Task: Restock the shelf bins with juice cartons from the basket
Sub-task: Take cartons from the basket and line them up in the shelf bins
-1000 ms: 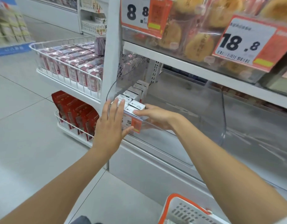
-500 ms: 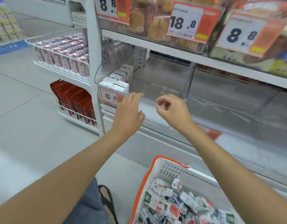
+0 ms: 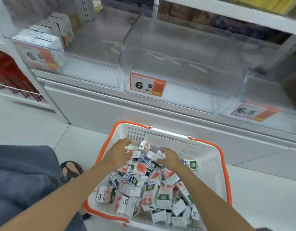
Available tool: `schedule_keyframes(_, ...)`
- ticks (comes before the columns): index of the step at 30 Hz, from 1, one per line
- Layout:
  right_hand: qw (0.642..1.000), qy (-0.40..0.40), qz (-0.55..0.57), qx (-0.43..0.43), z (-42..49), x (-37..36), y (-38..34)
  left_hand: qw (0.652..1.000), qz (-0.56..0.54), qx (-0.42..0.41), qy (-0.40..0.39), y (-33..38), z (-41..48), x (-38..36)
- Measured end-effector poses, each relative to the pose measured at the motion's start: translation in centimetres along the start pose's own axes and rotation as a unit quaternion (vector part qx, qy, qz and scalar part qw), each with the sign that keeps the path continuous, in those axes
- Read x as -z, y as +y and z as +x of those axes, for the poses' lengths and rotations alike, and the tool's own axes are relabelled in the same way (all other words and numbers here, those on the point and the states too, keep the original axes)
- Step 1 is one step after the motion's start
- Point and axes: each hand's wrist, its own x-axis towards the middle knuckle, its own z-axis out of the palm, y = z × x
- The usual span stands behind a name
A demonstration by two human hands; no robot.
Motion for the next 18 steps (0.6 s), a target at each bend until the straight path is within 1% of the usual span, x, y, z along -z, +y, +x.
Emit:
schedule_keyframes(2, 0.999, -0.018, -0.041, 0.002, 1.5, -2.2, -0.1, 1.000, 0.017, 0.009, -0.005, -0.4, 0.2, -0.1)
schedule_keyframes(4, 0.995, 0.001, -0.101, 0.013, 2.3, -3.6, 0.3, 1.000, 0.018, 0.018, -0.010, -0.9, 0.5, -0.1)
schedule_keyframes(5, 0.994, 0.016, -0.105, 0.017, 2.5, -3.7, 0.6, 1.000, 0.009, 0.024, -0.015, -1.0, 0.7, -0.3)
schedule_keyframes(6, 0.996, 0.024, -0.086, 0.020, 2.6, -3.4, 0.9, 0.999, -0.004, 0.032, -0.019, -0.9, 0.9, -0.5)
schedule_keyframes(7, 0.998, 0.030, -0.048, 0.023, 2.5, -2.9, 1.1, 0.999, -0.021, 0.041, -0.021, -0.7, 1.1, -0.9)
schedule_keyframes(8, 0.999, 0.041, 0.025, 0.021, 2.2, -2.1, 1.2, 0.998, -0.041, 0.052, -0.022, -0.4, 1.4, -1.3)
schedule_keyframes(9, 0.990, 0.052, 0.127, 0.010, 1.6, -1.1, 1.2, 0.996, -0.063, 0.065, -0.024, 0.2, 1.6, -1.9)
schedule_keyframes(10, 0.971, 0.050, 0.232, -0.002, 0.9, 0.1, 1.2, 0.992, -0.090, 0.082, -0.038, 0.8, 1.9, -2.7)
schedule_keyframes(11, 0.949, 0.030, 0.313, -0.001, 0.1, 1.3, 1.2, 0.984, -0.126, 0.103, -0.069, 1.6, 2.2, -3.5)
schedule_keyframes(12, 0.931, -0.011, 0.364, 0.017, -0.5, 2.6, 1.5, 0.968, -0.183, 0.130, -0.117, 2.4, 2.4, -4.4)
schedule_keyframes(13, 0.915, -0.069, 0.395, 0.039, -1.1, 3.7, 1.8, 0.937, -0.259, 0.157, -0.174, 3.3, 2.5, -5.4)
schedule_keyframes(14, 0.901, -0.123, 0.413, 0.059, -1.6, 4.6, 2.2, 0.899, -0.330, 0.181, -0.225, 4.1, 2.6, -6.3)
schedule_keyframes(15, 0.893, -0.156, 0.417, 0.068, -2.0, 5.3, 2.7, 0.865, -0.387, 0.197, -0.251, 4.8, 2.6, -7.2)
schedule_keyframes(16, 0.899, -0.157, 0.405, 0.060, -2.3, 5.8, 3.3, 0.846, -0.422, 0.208, -0.251, 5.2, 2.5, -8.0)
schedule_keyframes(17, 0.916, -0.128, 0.378, 0.042, -2.4, 6.0, 4.2, 0.845, -0.429, 0.214, -0.236, 5.4, 2.4, -8.7)
schedule_keyframes(18, 0.939, -0.084, 0.333, 0.023, -2.3, 6.0, 5.1, 0.855, -0.419, 0.216, -0.218, 5.4, 2.3, -9.2)
